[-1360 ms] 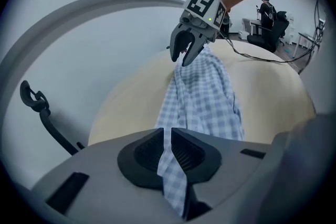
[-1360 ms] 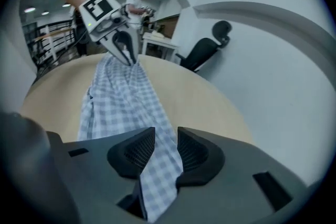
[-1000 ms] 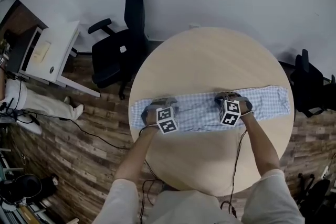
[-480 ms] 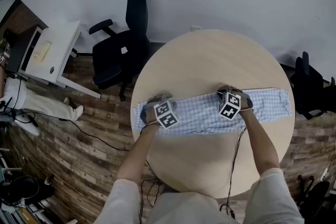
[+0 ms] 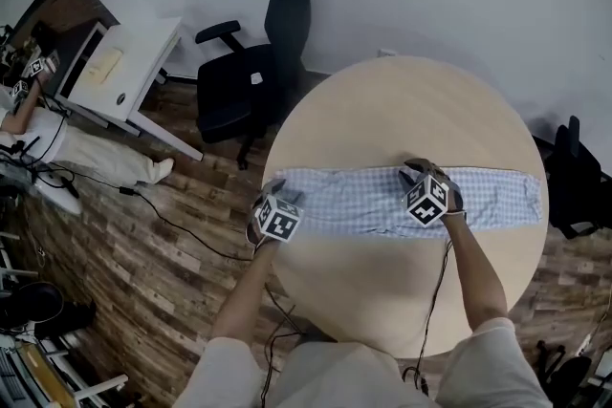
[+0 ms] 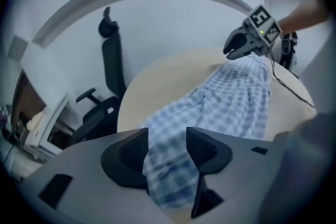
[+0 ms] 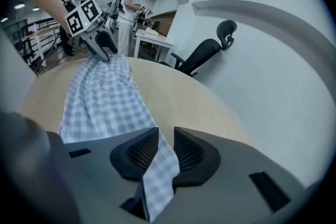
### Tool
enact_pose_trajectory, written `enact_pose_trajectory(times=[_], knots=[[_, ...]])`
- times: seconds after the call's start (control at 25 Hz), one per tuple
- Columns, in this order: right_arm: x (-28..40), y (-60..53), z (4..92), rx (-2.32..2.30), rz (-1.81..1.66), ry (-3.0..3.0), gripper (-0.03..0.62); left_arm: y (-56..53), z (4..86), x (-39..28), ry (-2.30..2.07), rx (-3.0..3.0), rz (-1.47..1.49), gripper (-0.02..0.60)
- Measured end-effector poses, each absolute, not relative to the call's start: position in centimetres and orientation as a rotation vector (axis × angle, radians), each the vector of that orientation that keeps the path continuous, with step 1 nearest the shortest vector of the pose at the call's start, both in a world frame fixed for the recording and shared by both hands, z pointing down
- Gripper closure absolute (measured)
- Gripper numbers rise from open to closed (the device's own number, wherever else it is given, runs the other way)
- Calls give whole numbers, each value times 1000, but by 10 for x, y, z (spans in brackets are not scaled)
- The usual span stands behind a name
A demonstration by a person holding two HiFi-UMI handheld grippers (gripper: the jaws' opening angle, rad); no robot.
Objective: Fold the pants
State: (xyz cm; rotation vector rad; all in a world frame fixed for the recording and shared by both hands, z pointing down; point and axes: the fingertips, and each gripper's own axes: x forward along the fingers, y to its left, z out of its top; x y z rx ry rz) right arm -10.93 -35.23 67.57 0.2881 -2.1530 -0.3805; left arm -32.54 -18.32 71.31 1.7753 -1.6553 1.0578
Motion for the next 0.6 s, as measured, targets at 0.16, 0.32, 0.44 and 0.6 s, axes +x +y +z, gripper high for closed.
enact_pose_trajectory(times=[0.16,0.32,0.44,0.6], knots=[[-136,-322,668,227,-418,-2193,494,-136,718,-355,-1753,1604,945,362],[-163,-274,663,176,-416,-2267,494,-116,717,-359,-1822,1526,805,362],[-192,-241,660,199,-324,-2361,494,-113,714,-361,-1863,1529,690,362],[-236,-206,654,306,75,-2520,494,-108,713,-363,-1852,1498,551,362]])
